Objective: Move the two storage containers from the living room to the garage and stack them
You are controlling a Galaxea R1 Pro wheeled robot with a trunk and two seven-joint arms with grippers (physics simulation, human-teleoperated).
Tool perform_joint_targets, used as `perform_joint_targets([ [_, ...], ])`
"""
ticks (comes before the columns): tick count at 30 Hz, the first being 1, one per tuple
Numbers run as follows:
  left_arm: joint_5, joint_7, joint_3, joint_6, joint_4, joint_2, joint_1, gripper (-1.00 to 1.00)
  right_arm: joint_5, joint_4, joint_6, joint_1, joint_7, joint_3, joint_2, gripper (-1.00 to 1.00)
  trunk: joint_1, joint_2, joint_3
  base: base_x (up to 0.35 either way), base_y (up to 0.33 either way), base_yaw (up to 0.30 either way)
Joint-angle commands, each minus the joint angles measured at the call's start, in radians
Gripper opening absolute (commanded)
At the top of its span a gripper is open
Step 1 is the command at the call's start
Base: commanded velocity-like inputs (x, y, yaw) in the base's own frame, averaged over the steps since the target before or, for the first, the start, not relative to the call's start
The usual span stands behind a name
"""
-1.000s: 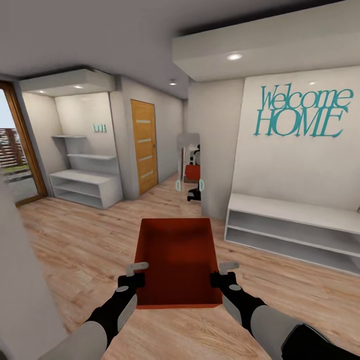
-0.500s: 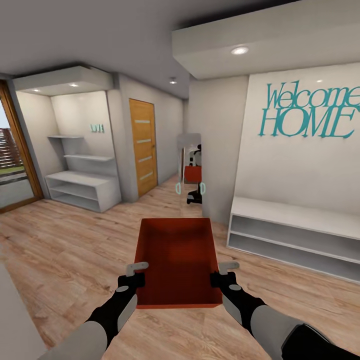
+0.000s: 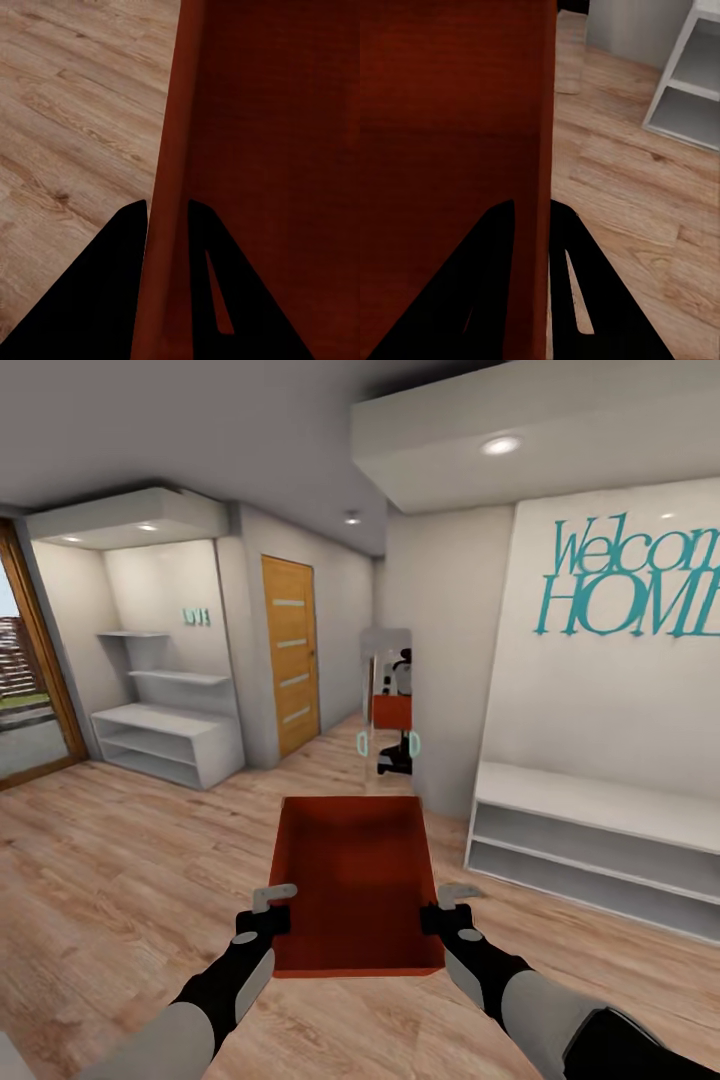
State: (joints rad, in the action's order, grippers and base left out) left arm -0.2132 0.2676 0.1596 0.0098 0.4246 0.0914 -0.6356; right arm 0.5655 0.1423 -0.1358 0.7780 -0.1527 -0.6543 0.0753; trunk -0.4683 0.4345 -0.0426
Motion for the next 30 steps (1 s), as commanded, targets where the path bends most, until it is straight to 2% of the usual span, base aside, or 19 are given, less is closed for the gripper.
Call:
perform_joint_targets([
  [1,0.005,0.036,0.011,0.001,0.001,0.001,0.001,-1.00,0.016,-0.003,-0.007,0.001,-0.016,0.051,0.014,-1.00,-0.001,0.001,0.000,0.322,0.000,0.252],
  [15,0.005,0.036,0.011,0.001,-0.001,0.001,0.001,-1.00,0.017,-0.003,-0.007,0.001,-0.015,0.051,0.014,-1.00,-0.001,0.001,0.000,0.322,0.000,0.054],
  [25,0.005,0.036,0.011,0.001,-0.002,0.001,0.001,-1.00,0.017,-0.003,-0.007,0.001,-0.016,0.051,0.015,-1.00,-0.001,0.001,0.000,0.322,0.000,0.226],
  [30,0.005,0.036,0.011,0.002,-0.003,0.001,0.001,-1.00,0.017,-0.003,-0.007,0.001,-0.016,0.051,0.014,-1.00,-0.001,0.001,0.000,0.322,0.000,0.057],
])
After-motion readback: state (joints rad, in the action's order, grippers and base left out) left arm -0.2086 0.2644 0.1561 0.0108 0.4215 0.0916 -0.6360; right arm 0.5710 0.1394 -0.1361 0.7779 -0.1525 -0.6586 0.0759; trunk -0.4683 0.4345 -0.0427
